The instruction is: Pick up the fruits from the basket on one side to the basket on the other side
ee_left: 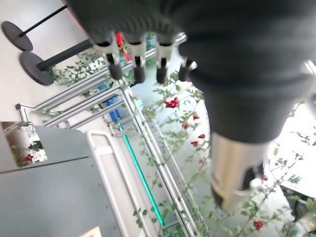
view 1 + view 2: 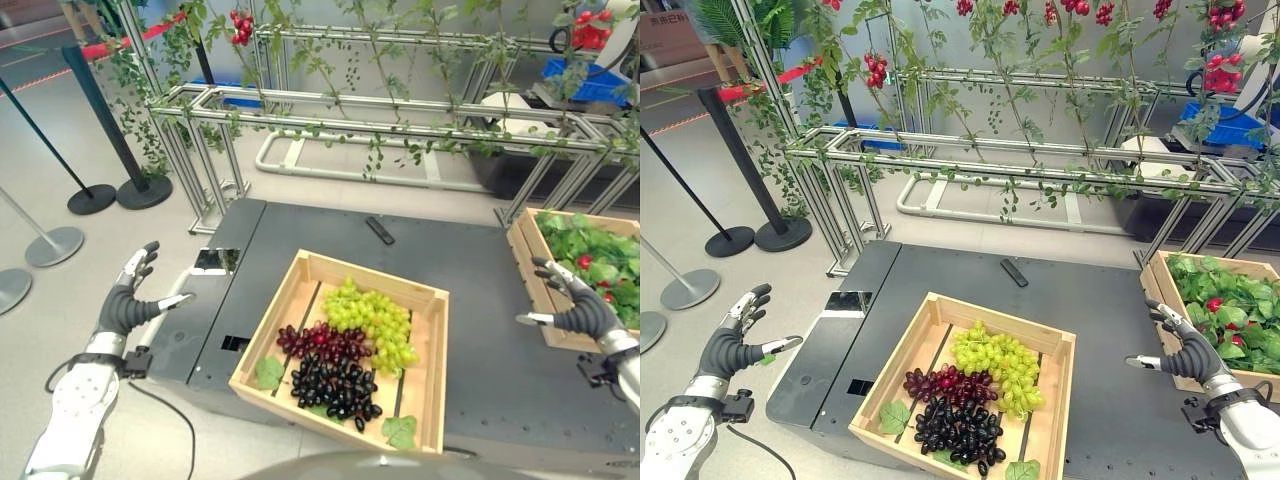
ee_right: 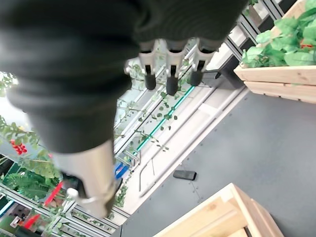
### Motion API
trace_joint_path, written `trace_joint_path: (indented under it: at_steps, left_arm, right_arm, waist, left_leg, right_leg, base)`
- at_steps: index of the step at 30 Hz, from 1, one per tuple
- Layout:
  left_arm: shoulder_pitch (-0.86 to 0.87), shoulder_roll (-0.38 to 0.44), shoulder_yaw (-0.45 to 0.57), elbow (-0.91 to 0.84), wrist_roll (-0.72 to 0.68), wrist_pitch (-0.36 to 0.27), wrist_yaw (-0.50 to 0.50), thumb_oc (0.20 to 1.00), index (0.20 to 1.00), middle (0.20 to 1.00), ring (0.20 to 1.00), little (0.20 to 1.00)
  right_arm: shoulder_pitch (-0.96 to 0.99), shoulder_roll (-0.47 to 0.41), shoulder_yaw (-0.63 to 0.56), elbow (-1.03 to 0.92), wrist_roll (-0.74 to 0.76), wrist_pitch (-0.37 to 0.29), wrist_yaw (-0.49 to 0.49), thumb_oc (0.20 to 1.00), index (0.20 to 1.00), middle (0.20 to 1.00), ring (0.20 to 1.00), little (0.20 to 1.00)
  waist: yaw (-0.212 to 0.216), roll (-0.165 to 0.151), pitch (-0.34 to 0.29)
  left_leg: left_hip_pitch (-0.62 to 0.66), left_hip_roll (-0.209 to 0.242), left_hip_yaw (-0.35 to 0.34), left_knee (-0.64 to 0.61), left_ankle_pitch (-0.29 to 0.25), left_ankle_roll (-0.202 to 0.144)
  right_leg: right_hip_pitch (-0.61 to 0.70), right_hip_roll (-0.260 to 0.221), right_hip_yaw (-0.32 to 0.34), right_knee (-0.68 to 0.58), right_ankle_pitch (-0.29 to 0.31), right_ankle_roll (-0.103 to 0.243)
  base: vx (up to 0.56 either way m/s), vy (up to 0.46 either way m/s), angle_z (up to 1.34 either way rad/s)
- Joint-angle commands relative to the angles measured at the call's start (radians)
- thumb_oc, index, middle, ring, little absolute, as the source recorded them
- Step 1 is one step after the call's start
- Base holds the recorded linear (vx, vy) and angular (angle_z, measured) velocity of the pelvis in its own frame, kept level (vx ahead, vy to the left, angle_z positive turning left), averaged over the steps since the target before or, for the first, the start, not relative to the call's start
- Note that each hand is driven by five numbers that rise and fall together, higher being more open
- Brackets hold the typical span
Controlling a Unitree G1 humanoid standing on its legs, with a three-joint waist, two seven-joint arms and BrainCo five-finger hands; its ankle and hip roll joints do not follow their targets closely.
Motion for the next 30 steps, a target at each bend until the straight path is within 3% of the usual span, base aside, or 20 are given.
trace_joint_path:
  at_steps: [1,11,21,30]
  left_arm:
    - [-0.037,0.045,0.033,-0.023,0.001,-0.027,0.001,1.0,1.0,1.0,1.0,1.0]
    - [-0.047,0.048,0.026,-0.012,0.016,-0.02,0.006,1.0,1.0,1.0,1.0,1.0]
    - [-0.055,0.07,0.019,-0.026,0.014,-0.013,0.012,1.0,1.0,1.0,1.0,1.0]
    - [-0.054,0.085,0.027,-0.031,0.012,-0.012,0.019,1.0,1.0,1.0,1.0,1.0]
  right_arm:
    - [-0.089,0.01,0.018,-0.056,-0.005,-0.037,-0.017,1.0,1.0,1.0,1.0,1.0]
    - [-0.098,0.001,0.027,-0.086,-0.007,-0.037,0.002,1.0,1.0,1.0,1.0,1.0]
    - [-0.15,-0.059,0.077,-0.116,-0.023,-0.031,0.024,1.0,1.0,1.0,1.0,1.0]
    - [-0.19,-0.153,0.113,-0.163,-0.128,-0.031,0.041,1.0,1.0,1.0,1.0,1.0]
  waist:
    - [-0.004,-0.061,-0.022]
    - [-0.004,-0.064,-0.011]
    - [0.016,-0.09,0.025]
    - [0.041,-0.105,0.052]
  left_leg:
    - [-0.016,-0.031,0.014,0.0,-0.018,0.019]
    - [-0.007,-0.034,0.01,0.0,-0.023,0.021]
    - [-0.034,-0.031,-0.014,0.005,-0.016,0.022]
    - [-0.051,-0.037,-0.05,0.004,-0.009,0.025]
  right_leg:
    - [0.043,-0.037,0.022,0.006,-0.03,0.083]
    - [0.054,-0.037,0.022,0.006,-0.036,0.08]
    - [0.043,-0.036,0.006,0.011,-0.038,0.075]
    - [0.044,-0.038,-0.015,0.014,-0.044,0.072]
  base:
    - [0.0,0.0,0.0]
    - [0.0,0.0,0.0]
    - [0.0,-0.01,0.04]
    - [0.0,-0.007,0.13]
